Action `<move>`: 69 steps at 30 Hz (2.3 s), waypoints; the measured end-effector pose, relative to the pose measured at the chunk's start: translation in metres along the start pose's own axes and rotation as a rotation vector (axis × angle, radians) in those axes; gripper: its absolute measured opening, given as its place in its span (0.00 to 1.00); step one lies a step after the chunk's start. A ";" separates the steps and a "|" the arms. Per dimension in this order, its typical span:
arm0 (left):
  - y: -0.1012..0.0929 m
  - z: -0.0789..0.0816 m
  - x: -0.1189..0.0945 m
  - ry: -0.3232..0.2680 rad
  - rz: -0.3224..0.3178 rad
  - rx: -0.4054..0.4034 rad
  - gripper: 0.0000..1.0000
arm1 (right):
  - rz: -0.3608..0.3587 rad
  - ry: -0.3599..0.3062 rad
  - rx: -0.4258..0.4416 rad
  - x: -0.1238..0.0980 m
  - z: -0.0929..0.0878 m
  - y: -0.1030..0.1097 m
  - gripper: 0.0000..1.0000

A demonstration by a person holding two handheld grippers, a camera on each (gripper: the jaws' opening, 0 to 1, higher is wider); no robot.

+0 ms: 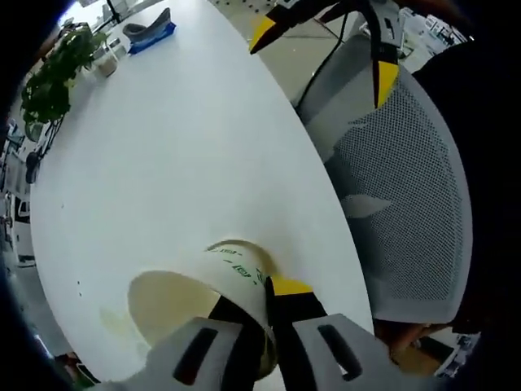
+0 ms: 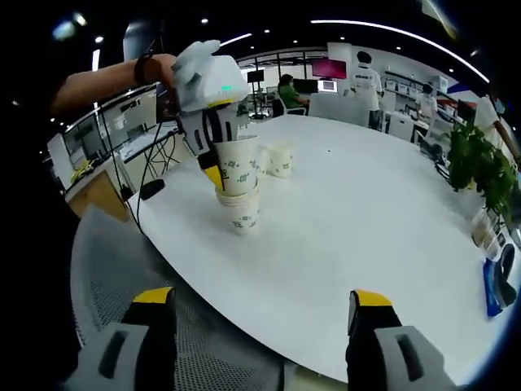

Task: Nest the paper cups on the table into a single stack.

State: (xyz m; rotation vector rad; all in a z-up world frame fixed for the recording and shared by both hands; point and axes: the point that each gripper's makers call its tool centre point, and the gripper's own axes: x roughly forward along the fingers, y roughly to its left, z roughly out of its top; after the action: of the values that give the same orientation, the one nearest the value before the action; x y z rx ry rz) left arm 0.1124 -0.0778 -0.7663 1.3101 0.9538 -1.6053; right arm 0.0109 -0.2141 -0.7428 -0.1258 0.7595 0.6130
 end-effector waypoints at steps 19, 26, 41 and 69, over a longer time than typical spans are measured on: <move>-0.004 0.000 0.011 0.012 -0.024 0.019 0.00 | -0.004 -0.007 0.008 -0.002 0.002 -0.002 0.88; -0.006 0.001 0.004 0.009 -0.039 0.028 0.06 | -0.005 -0.007 0.014 -0.001 0.002 -0.003 0.88; 0.001 0.002 -0.018 0.006 -0.005 0.037 0.08 | -0.002 -0.006 0.010 0.001 0.004 0.000 0.88; 0.001 0.001 -0.044 -0.010 0.025 0.052 0.15 | 0.008 -0.018 0.000 0.007 0.012 0.000 0.88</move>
State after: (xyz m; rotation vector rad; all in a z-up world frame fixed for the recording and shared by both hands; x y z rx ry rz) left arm 0.1175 -0.0725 -0.7232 1.3424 0.8917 -1.6260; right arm 0.0225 -0.2068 -0.7386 -0.1168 0.7430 0.6209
